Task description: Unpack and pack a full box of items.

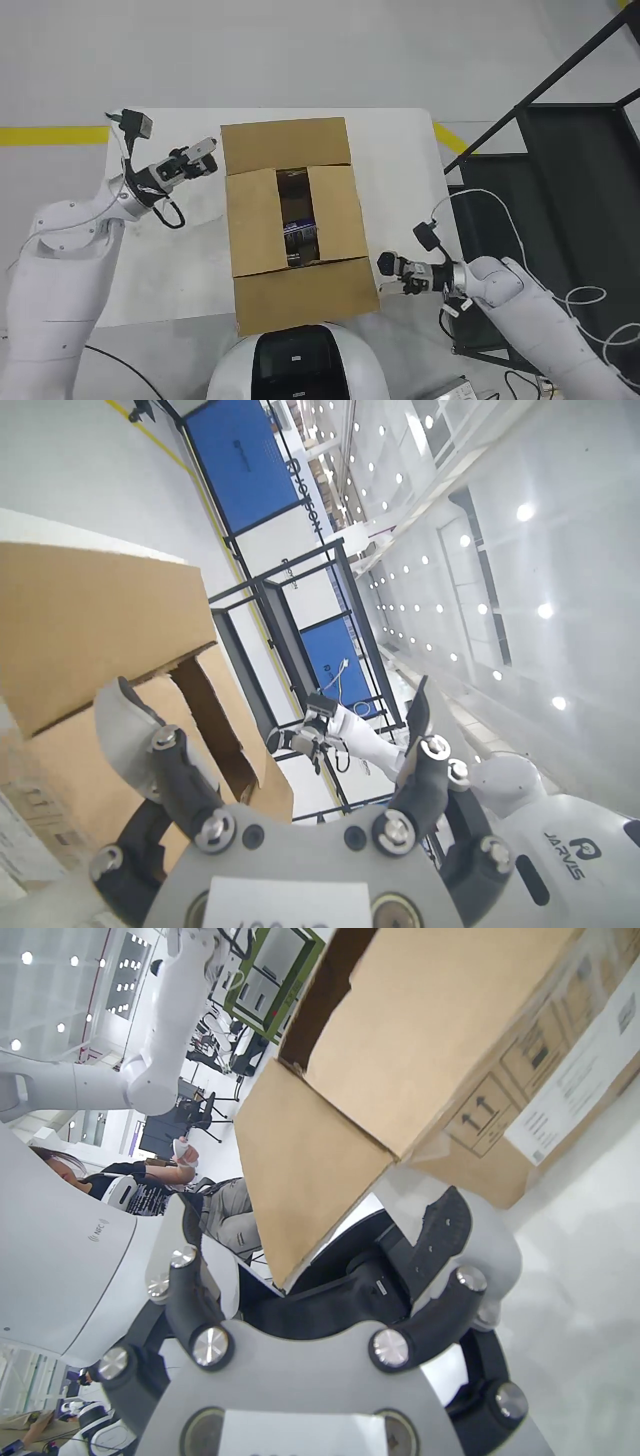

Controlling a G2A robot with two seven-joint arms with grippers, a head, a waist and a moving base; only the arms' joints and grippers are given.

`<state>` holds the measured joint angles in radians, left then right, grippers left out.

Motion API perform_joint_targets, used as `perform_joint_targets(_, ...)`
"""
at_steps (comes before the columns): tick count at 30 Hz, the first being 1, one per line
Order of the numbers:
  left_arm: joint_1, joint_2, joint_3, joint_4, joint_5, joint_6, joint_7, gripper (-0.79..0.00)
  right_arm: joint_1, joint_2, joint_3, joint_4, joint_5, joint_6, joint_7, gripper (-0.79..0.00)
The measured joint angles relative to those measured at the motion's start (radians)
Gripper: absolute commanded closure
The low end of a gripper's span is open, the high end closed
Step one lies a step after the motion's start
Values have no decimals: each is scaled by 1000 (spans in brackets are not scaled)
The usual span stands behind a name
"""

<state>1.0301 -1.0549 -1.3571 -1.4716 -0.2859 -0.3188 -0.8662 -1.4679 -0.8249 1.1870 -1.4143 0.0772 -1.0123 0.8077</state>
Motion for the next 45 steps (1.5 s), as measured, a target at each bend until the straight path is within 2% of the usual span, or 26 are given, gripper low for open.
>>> perform_joint_targets(6,-111,-8,17,142,48,-2,64,-785,-3,-9,-58,-28,-103,0,-23,-785)
perform_joint_targets(10,-181,-19,58,249,77,-21,90,-785,-8,-7,-97,-90,-44,0,0,-785)
perform_joint_targets(13,-207,-26,82,302,78,-44,91,-785,-2,4,-119,-138,29,0,1,-785)
perform_joint_targets(24,-207,-25,83,302,78,-43,90,-785,65,47,-143,-248,213,0,0,-785)
perform_joint_targets(27,-204,-25,83,299,82,-41,93,-785,93,45,-143,-236,232,0,0,-785)
perform_joint_targets(30,-191,-21,78,282,148,-15,136,-785,125,34,-140,-196,227,0,0,-785)
perform_joint_targets(33,-201,-23,84,302,198,7,184,-785,148,17,-143,-158,215,0,0,-785)
perform_joint_targets(36,-238,-34,117,368,225,2,220,-785,164,0,-145,-131,203,0,0,-785)
perform_joint_targets(45,-386,-97,271,625,246,-48,276,-785,176,-37,-133,-105,181,0,0,-785)
